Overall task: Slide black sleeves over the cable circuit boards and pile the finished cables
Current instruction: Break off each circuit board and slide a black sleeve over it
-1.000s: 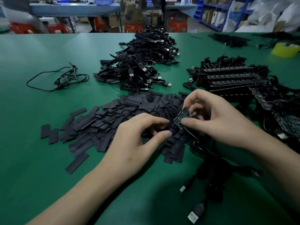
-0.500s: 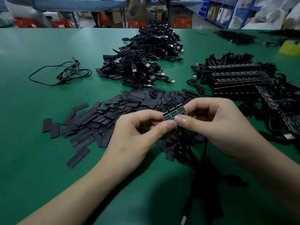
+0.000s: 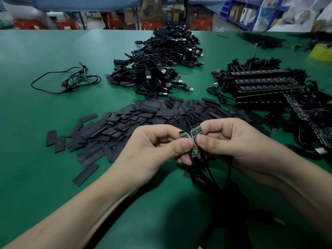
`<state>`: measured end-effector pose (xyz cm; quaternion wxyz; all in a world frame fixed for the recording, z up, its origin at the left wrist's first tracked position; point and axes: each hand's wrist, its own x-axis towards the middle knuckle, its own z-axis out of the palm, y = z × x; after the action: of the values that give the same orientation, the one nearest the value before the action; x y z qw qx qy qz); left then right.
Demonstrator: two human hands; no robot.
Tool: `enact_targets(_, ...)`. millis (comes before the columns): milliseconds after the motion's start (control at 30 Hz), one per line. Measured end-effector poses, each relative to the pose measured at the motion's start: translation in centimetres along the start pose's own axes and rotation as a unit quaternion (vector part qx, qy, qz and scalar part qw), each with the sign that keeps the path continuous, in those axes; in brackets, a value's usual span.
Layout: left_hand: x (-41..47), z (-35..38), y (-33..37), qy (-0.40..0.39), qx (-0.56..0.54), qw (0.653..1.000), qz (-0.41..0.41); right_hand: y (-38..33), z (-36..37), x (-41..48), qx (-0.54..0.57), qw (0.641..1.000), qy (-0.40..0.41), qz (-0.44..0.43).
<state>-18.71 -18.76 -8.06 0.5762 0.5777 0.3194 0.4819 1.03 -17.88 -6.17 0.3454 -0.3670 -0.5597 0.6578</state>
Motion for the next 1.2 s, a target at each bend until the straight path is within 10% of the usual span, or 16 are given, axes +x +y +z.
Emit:
enact_targets(200,0.2,-0.4,0.0,0.022,-0.048,0.999,0.009,-1.1,-2.7,-0.1,-0.008,0.998,-0.023,0.052)
enact_targets(333,0.2,-1.1,0.4,0.063,-0.101,0.993,0.022,-2.2,-5.4,-0.9,-0.25,0.965,-0.001,0.076)
enact_targets(533,0.3,-1.1,0.5,0.112,0.016,0.991,0.067,-1.7,-1.6,-0.4,-0.464,0.86,0.125,-0.17)
enact_targets(767,0.4,-1.6,0.1,0.129,0.152,0.975,0.096,0.2,2.9,-0.2,-0.195,0.975,0.04,-0.1)
enact_targets(1033,0.7,-3.1,-1.3,0.104,0.574,0.809,0.071,-2.5,-0.6,-0.7,0.118,0.993,0.013,-0.028)
enact_targets(1133,0.7,-3.1,-1.0,0.095,0.618,0.772,0.112,-2.8,-1.3,-0.9,-0.08,0.984,0.126,-0.102)
enact_targets(1200,0.8,-3.0,-0.7,0.092,0.644,0.744,0.153,-2.1,-0.8,-0.8,-0.3,0.916,0.22,-0.151)
